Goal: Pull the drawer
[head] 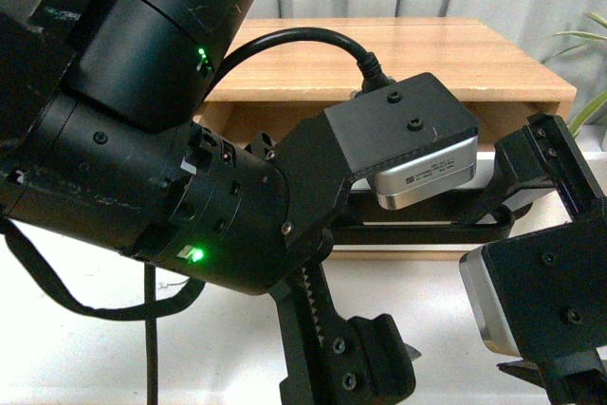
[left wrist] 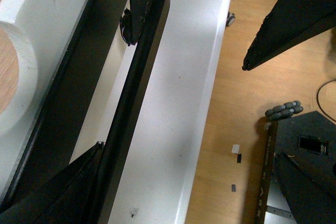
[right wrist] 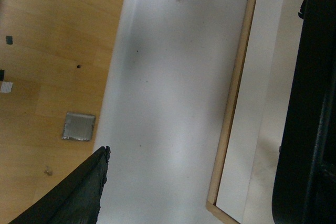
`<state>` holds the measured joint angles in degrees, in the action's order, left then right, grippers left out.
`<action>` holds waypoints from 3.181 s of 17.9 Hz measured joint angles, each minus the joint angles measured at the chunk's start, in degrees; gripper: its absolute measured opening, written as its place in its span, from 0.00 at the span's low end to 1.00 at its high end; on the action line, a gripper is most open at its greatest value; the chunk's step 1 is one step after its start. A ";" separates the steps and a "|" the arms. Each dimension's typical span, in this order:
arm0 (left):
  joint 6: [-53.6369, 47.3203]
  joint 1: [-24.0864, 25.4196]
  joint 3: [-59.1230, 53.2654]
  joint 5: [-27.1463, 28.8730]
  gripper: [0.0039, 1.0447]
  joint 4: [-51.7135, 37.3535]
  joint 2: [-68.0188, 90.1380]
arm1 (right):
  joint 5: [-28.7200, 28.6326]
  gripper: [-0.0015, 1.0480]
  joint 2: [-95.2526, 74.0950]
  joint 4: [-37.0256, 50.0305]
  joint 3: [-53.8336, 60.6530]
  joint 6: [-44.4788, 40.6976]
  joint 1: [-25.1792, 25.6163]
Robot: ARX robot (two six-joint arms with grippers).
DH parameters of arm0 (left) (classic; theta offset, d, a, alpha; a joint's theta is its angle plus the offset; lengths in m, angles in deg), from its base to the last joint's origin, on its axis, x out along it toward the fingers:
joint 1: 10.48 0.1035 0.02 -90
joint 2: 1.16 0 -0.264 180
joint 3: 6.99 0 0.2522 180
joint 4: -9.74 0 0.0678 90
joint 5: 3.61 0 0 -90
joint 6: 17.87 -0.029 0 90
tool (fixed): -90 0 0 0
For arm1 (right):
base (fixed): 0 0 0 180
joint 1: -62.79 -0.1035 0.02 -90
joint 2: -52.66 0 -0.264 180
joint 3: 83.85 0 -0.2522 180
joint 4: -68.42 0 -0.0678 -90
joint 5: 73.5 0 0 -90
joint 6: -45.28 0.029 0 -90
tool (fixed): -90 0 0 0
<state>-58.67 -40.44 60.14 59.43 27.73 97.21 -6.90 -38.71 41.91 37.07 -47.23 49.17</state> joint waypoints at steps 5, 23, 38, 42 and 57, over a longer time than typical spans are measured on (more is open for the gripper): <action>0.31 -1.07 -3.21 0.22 0.94 -0.66 -2.36 | 0.02 0.94 2.49 -2.08 2.21 1.36 -1.01; 10.69 0.46 -5.22 -9.38 0.94 -2.01 -12.85 | -6.25 0.94 10.19 -1.77 -1.49 9.40 3.37; 50.99 29.40 -6.54 14.58 0.94 -18.88 -14.51 | 12.07 0.94 2.58 23.12 -8.37 83.78 16.33; 45.57 30.51 -18.08 24.35 0.78 -39.41 -19.21 | 19.98 0.70 7.56 52.24 7.37 90.05 16.28; 41.64 29.94 -48.41 26.95 0.01 -43.85 -53.53 | 23.30 0.02 50.23 48.46 40.17 91.69 13.64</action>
<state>-17.03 -10.49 11.73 86.38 -16.11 43.68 16.40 11.51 90.37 77.24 44.46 62.80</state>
